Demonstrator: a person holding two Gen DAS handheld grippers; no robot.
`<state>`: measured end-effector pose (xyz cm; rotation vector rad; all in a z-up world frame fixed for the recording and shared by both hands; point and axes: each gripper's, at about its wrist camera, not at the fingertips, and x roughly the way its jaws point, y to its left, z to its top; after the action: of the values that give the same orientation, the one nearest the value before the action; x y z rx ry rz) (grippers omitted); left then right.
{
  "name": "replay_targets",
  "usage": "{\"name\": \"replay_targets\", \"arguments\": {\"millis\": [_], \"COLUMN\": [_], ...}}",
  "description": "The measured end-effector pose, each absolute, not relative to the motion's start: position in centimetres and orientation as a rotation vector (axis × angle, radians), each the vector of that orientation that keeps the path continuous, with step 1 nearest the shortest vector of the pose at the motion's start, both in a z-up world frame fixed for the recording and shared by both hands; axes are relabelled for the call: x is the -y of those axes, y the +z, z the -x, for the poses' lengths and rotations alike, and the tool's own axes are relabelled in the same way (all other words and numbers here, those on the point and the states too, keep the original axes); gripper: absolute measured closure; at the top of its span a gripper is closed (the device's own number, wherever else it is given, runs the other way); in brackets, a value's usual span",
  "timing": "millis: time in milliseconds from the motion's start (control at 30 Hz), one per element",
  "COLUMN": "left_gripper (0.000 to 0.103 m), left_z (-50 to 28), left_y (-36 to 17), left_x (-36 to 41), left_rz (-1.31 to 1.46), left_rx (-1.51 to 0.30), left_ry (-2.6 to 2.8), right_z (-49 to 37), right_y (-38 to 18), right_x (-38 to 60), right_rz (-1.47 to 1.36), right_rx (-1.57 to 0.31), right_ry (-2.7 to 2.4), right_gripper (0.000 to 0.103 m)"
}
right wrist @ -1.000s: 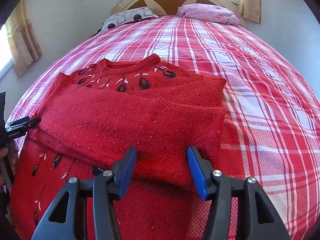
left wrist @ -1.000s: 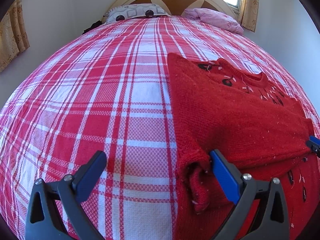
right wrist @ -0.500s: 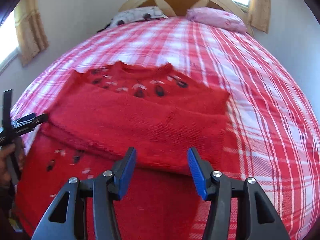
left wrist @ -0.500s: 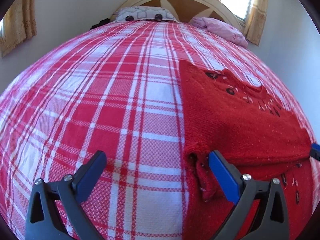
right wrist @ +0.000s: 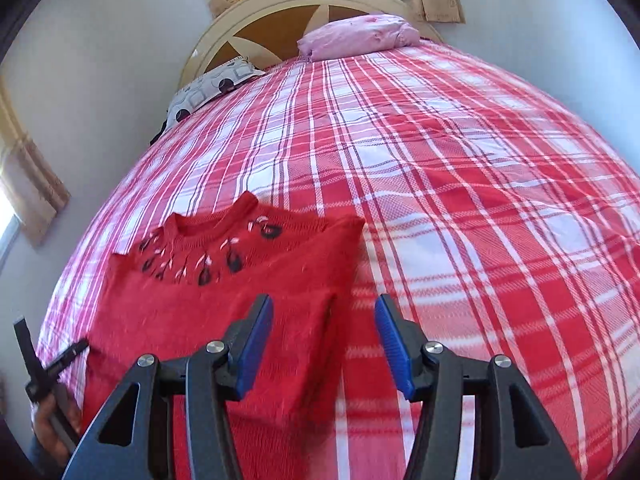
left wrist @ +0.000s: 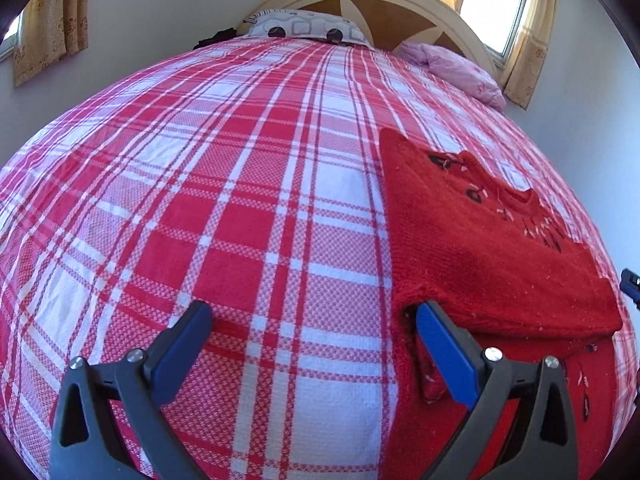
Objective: Fold small clothes
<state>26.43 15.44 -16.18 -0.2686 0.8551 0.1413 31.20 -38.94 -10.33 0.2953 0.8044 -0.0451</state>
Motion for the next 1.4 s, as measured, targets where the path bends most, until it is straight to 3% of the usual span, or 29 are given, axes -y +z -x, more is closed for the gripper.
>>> {"name": "replay_targets", "arguments": {"millis": [200, 267, 400, 633, 733, 767, 967, 1400], "left_gripper": [0.0, 0.0, 0.0, 0.0, 0.0, 0.0, 0.0, 0.0], "left_z": [-26.8, -26.8, -26.9, -25.4, -25.3, -25.4, -28.2, -23.1], "left_y": [-16.4, -16.4, -16.6, -14.9, -13.9, -13.8, -16.6, -15.1], "left_x": [-14.7, -14.6, -14.3, -15.4, -15.5, -15.4, -14.2, -13.5], "left_rz": [0.211, 0.21, 0.183, 0.249, 0.251, 0.242, 0.155, 0.167], "left_rx": [-0.88, -0.879, -0.889, -0.794, -0.748, -0.752, -0.917, -0.87], "left_ry": [0.168, 0.169, 0.182, 0.179, 0.184, 0.186, 0.188, 0.146], "right_z": [-37.0, -38.6, -40.1, -35.1, -31.4, -31.1, -30.6, -24.2], "right_y": [-12.1, -13.5, -14.9, -12.0, -11.0, -10.9, -14.5, -12.4], "right_x": [39.4, 39.6, 39.1, 38.5, 36.3, 35.5, 33.7, 33.5], "right_rz": [-0.283, -0.271, -0.179, -0.174, -0.135, -0.129, -0.101, -0.13], "right_rx": [-0.858, -0.904, -0.931, -0.86, -0.824, -0.816, -0.904, -0.838], "right_ry": [-0.086, -0.11, -0.123, -0.083, 0.003, 0.023, 0.059, 0.049], "right_gripper": [0.068, 0.092, 0.093, 0.091, 0.068, 0.066, 0.066, 0.066]}}
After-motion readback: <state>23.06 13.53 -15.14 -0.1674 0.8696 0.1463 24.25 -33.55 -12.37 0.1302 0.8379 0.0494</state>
